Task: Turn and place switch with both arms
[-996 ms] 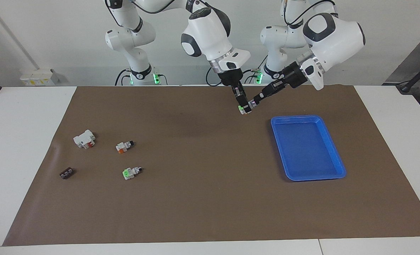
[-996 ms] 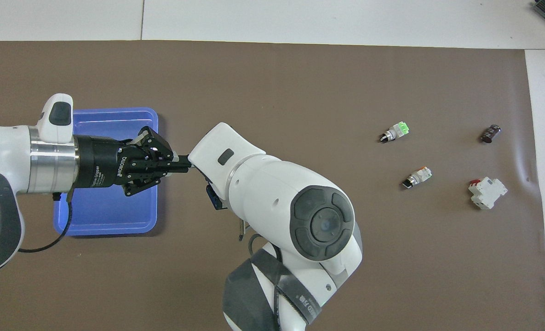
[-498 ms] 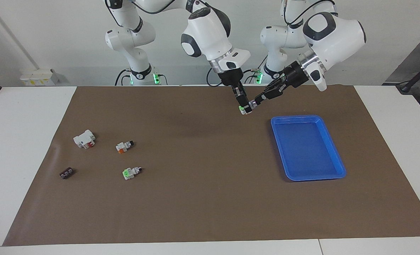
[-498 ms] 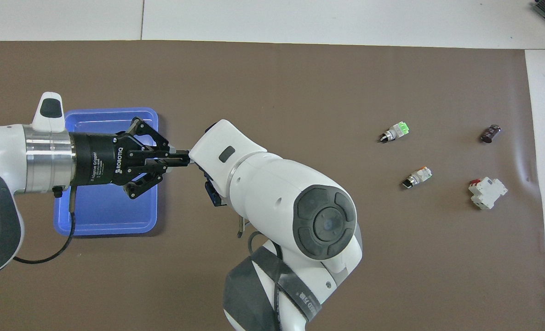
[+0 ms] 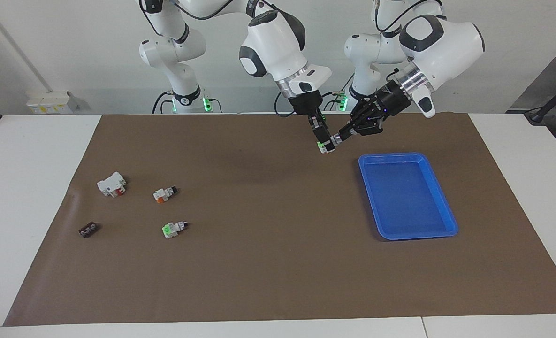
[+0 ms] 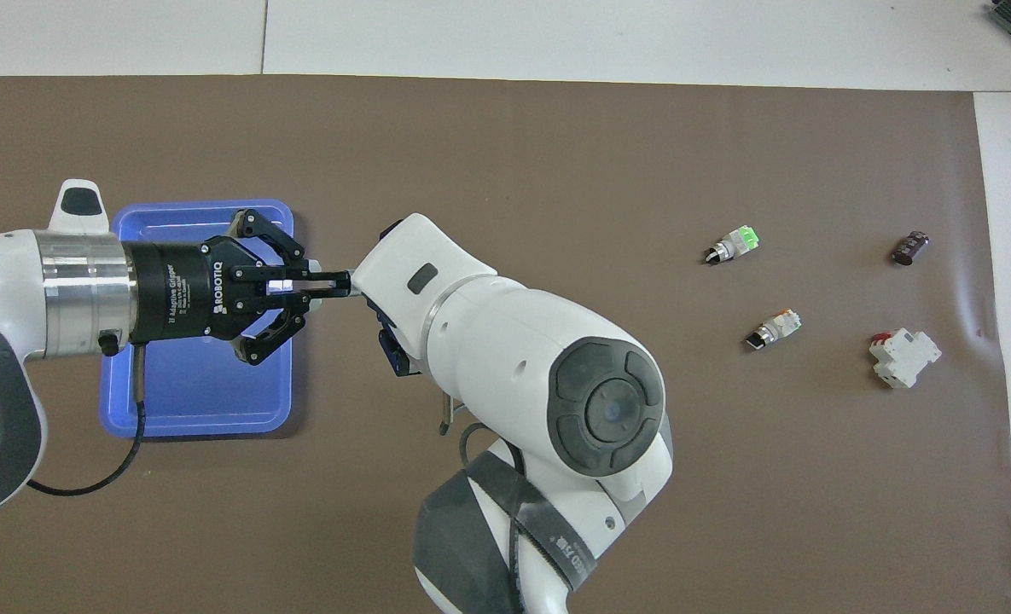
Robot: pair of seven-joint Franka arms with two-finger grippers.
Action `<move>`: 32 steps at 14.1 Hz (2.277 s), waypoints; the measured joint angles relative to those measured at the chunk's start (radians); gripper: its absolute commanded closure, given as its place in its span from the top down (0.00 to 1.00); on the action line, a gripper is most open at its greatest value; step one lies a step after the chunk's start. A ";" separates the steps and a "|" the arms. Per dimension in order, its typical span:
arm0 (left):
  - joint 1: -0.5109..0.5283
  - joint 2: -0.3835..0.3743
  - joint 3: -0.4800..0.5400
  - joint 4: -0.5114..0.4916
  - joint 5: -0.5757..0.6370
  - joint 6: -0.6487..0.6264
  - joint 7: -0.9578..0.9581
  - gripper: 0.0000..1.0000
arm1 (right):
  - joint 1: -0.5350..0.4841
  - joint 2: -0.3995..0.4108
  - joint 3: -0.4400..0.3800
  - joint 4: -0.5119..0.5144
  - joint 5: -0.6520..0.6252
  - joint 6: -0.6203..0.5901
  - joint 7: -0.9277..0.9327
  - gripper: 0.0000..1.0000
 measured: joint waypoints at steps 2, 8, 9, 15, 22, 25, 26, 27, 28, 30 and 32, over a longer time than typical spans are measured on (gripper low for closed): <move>0.000 -0.003 -0.003 0.000 0.051 0.000 -0.160 0.00 | 0.003 0.006 0.004 0.000 0.000 0.000 0.001 0.00; -0.003 -0.009 -0.006 0.001 0.123 0.000 -0.504 0.00 | 0.009 0.012 0.007 0.000 0.000 -0.001 0.005 0.00; -0.004 -0.010 -0.006 0.001 0.140 0.000 -0.559 0.00 | 0.011 0.013 0.007 0.000 0.000 -0.001 0.008 0.00; -0.005 -0.011 -0.005 0.001 0.156 0.000 -0.627 0.00 | 0.014 0.013 0.007 0.000 0.000 -0.001 0.013 0.00; 0.010 0.008 0.021 -0.011 0.216 0.030 -0.627 0.00 | -0.003 -0.037 0.004 0.001 0.000 -0.033 0.048 1.00; 0.016 0.016 0.023 -0.011 0.232 0.036 -0.625 0.00 | -0.021 -0.061 0.003 -0.003 0.000 -0.053 0.054 1.00; 0.016 0.016 0.022 -0.011 0.250 0.039 -0.622 0.00 | -0.034 -0.061 0.002 -0.006 0.000 -0.061 0.056 1.00; 0.016 0.016 0.021 -0.011 0.278 0.041 -0.613 0.00 | -0.058 -0.061 0.001 -0.009 0.000 -0.078 0.060 1.00; 0.016 0.016 0.019 -0.011 0.312 0.042 -0.591 0.00 | -0.092 -0.061 0.000 -0.010 0.000 -0.100 0.061 1.00; 0.015 0.016 0.017 -0.011 0.367 0.042 -0.509 0.00 | -0.176 -0.064 -0.003 -0.009 0.000 -0.158 0.061 1.00; 0.016 0.017 0.017 -0.011 0.413 0.042 -0.398 0.00 | -0.258 -0.069 -0.005 -0.009 0.000 -0.193 0.061 1.00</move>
